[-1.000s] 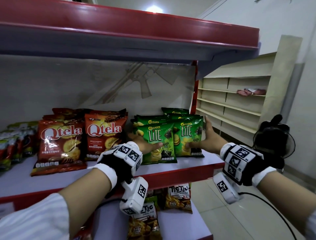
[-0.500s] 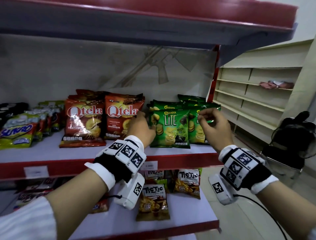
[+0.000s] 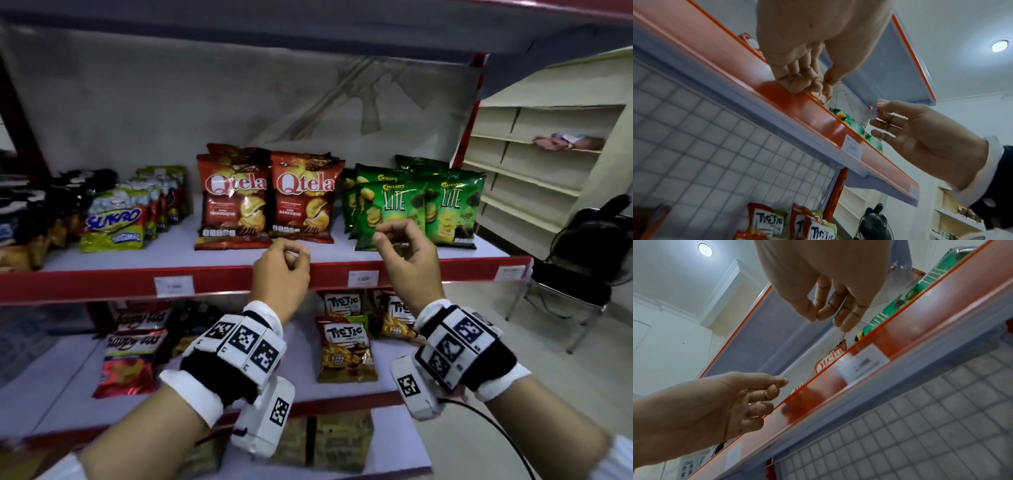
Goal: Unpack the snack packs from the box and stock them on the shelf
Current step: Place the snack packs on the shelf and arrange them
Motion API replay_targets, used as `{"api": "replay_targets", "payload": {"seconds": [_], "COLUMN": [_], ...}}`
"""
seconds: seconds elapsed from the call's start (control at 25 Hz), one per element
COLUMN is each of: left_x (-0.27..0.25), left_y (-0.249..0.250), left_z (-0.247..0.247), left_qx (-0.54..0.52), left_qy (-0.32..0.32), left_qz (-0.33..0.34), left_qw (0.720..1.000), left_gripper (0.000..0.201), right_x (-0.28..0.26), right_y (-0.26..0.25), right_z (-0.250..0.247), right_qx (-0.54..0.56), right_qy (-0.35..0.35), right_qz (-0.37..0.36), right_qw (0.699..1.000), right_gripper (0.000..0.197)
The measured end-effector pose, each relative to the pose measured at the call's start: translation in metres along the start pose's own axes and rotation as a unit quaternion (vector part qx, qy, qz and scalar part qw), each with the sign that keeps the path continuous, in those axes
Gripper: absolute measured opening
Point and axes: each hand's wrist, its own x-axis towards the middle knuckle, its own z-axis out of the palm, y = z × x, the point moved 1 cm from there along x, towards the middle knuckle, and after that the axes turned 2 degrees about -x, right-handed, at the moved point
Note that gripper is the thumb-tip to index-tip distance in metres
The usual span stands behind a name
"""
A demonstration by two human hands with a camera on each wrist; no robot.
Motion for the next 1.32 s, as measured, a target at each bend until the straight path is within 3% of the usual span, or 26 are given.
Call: {"api": "replay_targets", "payload": {"seconds": [0.32, 0.6, 0.72, 1.0, 1.2, 1.32], "left_x": [-0.070, -0.134, -0.160, -0.210, -0.244, -0.269], "left_y": [-0.098, -0.195, -0.237, -0.349, -0.416, -0.468], "left_z": [-0.085, -0.089, -0.074, -0.019, 0.006, 0.014], "left_qx": [-0.023, -0.019, -0.013, 0.055, 0.098, 0.086], "left_qy": [-0.067, -0.124, -0.152, -0.180, -0.160, -0.141], "left_qz": [-0.078, -0.212, -0.265, -0.372, -0.385, -0.427], "left_qw": [0.994, 0.969, 0.952, 0.909, 0.904, 0.889], "left_gripper": [0.012, 0.005, 0.007, 0.009, 0.020, 0.020], "right_x": [-0.134, -0.232, -0.264, -0.342, -0.390, -0.425], "right_y": [-0.006, 0.038, 0.075, 0.193, 0.273, 0.321], "right_z": [0.080, 0.111, 0.116, 0.126, 0.131, 0.141], "right_qx": [-0.018, -0.032, -0.055, -0.073, -0.113, -0.140], "right_qy": [-0.065, -0.133, -0.178, -0.237, -0.265, -0.345], "right_qz": [0.098, 0.214, 0.259, 0.364, 0.385, 0.388], "right_qw": [0.993, 0.967, 0.948, 0.898, 0.877, 0.843], "right_gripper": [0.016, 0.021, 0.028, 0.024, 0.023, 0.018]}}
